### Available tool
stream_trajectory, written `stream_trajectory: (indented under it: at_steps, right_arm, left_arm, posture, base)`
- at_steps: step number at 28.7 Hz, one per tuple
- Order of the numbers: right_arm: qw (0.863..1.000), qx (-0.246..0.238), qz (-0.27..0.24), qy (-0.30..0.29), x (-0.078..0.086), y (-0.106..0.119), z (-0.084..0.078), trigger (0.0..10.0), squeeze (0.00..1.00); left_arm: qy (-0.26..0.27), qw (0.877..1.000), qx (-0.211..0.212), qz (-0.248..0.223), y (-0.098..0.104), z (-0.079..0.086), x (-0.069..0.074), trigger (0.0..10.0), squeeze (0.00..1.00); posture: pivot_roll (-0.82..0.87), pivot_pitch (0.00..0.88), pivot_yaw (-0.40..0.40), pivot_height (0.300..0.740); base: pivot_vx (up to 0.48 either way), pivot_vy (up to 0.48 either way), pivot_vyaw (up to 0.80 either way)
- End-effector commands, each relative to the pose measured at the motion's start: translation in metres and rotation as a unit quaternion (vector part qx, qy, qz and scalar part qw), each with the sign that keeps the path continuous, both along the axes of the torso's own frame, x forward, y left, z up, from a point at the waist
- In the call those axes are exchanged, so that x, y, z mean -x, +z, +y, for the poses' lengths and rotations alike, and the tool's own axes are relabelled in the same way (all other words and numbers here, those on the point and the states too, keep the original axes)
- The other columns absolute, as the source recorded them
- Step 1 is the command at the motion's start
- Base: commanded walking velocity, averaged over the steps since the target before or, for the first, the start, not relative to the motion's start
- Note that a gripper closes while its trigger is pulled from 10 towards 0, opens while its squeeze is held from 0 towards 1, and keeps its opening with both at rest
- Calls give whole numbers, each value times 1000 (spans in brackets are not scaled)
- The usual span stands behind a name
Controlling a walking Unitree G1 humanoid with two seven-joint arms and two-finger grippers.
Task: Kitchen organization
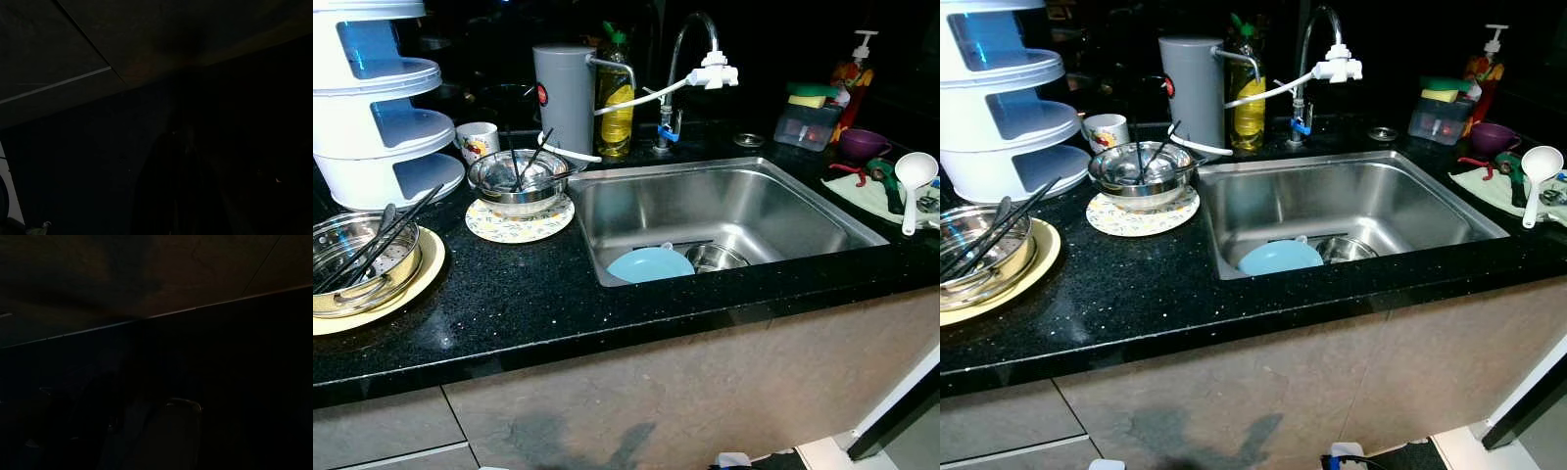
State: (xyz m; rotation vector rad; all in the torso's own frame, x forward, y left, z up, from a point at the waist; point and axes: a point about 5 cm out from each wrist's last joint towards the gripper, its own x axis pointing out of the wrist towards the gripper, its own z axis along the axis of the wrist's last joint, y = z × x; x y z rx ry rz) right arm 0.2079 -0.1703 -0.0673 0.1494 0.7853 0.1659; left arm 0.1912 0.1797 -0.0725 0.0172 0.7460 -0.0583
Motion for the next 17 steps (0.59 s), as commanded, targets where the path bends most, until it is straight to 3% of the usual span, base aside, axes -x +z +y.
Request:
stream_trajectory:
  at_steps: [1, 17]
  right_arm:
    - [1000, -3, 15, -9, 7, -4, -1, 10000, 0]
    - [999, 18, 2, 30, 8, -4, -2, 10000, 0]
  left_arm:
    - [-7, 1000, -2, 9, -3, 0, 5, 10000, 0]
    - [-13, 1000, -1, 9, -3, -5, 5, 10000, 0]
  posture:
    - [32, 115, -28, 740]
    - [27, 124, -29, 740]
  base:
    - [0, 0, 0]
    - [0, 0, 0]
